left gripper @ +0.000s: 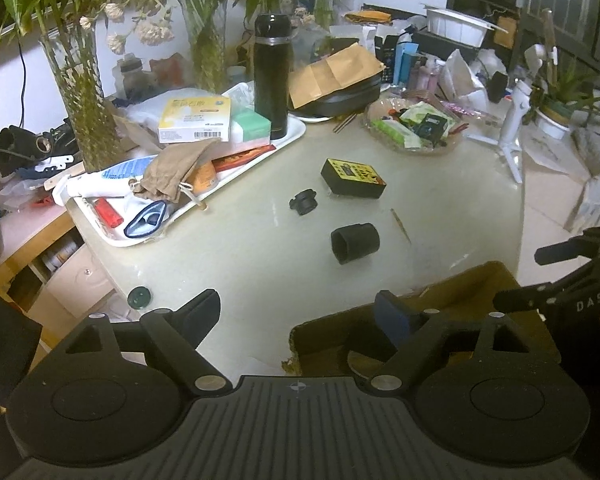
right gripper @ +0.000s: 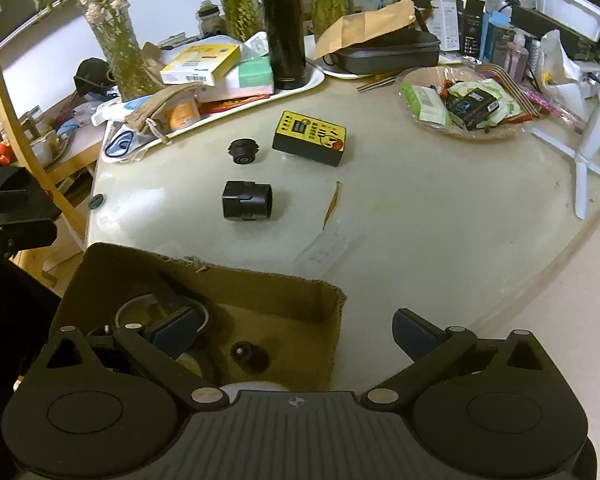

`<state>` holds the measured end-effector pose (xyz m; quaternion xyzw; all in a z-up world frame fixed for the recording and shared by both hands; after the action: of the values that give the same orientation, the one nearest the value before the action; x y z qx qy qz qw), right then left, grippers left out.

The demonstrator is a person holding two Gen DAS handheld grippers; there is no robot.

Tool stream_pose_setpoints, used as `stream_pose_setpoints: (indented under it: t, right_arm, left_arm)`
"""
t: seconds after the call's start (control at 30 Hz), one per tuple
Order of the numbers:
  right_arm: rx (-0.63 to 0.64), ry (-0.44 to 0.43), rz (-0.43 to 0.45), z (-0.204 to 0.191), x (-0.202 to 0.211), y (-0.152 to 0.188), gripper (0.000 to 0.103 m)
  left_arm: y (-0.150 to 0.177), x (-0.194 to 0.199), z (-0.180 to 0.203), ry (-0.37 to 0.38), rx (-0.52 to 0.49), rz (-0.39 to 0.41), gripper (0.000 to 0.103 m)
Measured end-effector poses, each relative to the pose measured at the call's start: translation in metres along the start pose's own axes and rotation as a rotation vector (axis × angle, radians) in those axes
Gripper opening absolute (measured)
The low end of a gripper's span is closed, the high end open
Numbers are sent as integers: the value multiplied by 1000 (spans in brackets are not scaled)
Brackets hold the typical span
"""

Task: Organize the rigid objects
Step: 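Withdraw both open tools from the box toward the table, then close the right tool on the clear plastic plate and lift it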

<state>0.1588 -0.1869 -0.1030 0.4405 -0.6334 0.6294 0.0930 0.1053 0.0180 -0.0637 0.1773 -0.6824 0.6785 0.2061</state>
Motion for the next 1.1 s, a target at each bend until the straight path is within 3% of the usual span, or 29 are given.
stream_pose_setpoints:
  t: [0.23, 0.4, 0.73, 0.93, 1.1]
  right_arm:
    - [-33, 8, -7, 9, -12, -6, 102]
    - [-39, 2, -16, 12, -23, -11, 96]
    - [-33, 10, -44, 19, -49, -15, 94]
    - [-44, 3, -66, 23, -68, -16, 86]
    - [-31, -2, -93, 24, -86, -16, 74]
  left_arm:
    - [0, -6, 0, -1, -53, -8, 85]
    - [-2, -10, 1, 20, -51, -6, 85]
    - [-1, -26, -3, 43, -27, -12, 85]
    - [1, -32, -6, 42, -20, -4, 85]
    - [2, -34, -7, 50, -11, 5, 85]
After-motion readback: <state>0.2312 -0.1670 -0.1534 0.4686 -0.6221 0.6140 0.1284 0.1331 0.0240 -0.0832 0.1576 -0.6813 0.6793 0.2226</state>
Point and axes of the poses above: each gripper's, at about its wrist camera, not at the fingertips, and x roughly against the way its jaws point, z to its right, y to its underside, the point moved 7 cm from there along -x, roughly the way its jaws point, and after that the axes turned 15 degrees about z, right-handed, at the moved point
